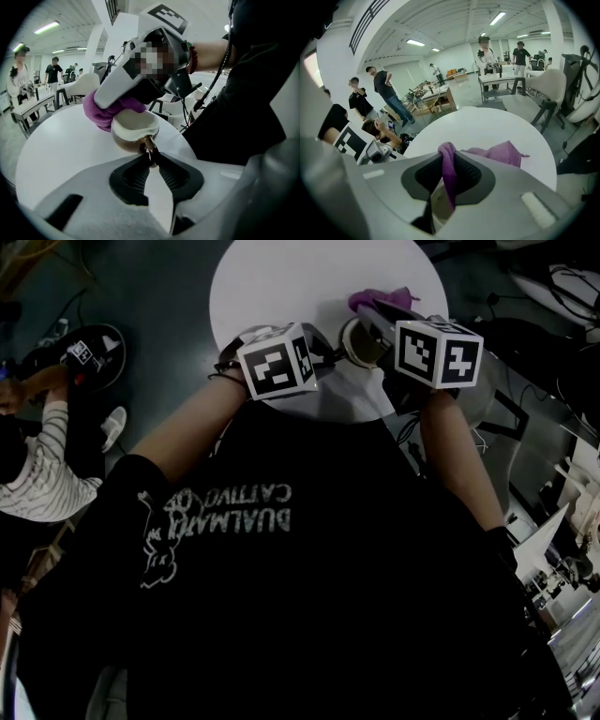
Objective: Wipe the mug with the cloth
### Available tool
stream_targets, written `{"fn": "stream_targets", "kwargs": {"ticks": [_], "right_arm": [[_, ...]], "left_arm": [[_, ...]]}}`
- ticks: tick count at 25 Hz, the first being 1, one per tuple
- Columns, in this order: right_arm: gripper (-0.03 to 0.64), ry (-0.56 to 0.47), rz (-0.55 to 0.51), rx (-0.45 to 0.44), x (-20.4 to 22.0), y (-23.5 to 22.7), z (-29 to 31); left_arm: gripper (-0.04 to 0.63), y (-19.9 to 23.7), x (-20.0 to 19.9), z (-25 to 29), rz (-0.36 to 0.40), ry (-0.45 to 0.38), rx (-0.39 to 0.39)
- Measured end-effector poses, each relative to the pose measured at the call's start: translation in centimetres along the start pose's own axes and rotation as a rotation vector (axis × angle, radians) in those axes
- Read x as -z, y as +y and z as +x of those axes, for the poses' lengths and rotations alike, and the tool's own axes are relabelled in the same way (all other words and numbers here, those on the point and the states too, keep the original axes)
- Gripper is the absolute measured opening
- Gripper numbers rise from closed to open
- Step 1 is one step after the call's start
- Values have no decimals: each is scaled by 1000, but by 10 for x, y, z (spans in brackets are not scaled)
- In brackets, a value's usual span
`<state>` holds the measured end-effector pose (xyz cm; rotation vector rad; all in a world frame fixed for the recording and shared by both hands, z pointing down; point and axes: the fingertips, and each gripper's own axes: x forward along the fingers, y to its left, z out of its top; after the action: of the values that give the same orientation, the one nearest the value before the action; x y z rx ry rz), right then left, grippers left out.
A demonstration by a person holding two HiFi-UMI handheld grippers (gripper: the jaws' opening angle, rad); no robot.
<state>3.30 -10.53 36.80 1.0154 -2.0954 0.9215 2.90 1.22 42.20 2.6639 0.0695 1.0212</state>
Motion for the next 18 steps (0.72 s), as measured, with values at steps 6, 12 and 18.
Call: {"fn": "stream_targets", "kwargs": {"ticks": [6,12,18], "right_arm": [[58,51,-76,-25,3,9,0],[58,93,-126,-60,10,22,7],[58,138,-176,-93,20,35,9]], "left_arm": [[64,2,-4,-3,-8,-1,1],[64,4,-1,-4,-8,-10,5],[64,4,0,-5,-12,-21,-9]]}}
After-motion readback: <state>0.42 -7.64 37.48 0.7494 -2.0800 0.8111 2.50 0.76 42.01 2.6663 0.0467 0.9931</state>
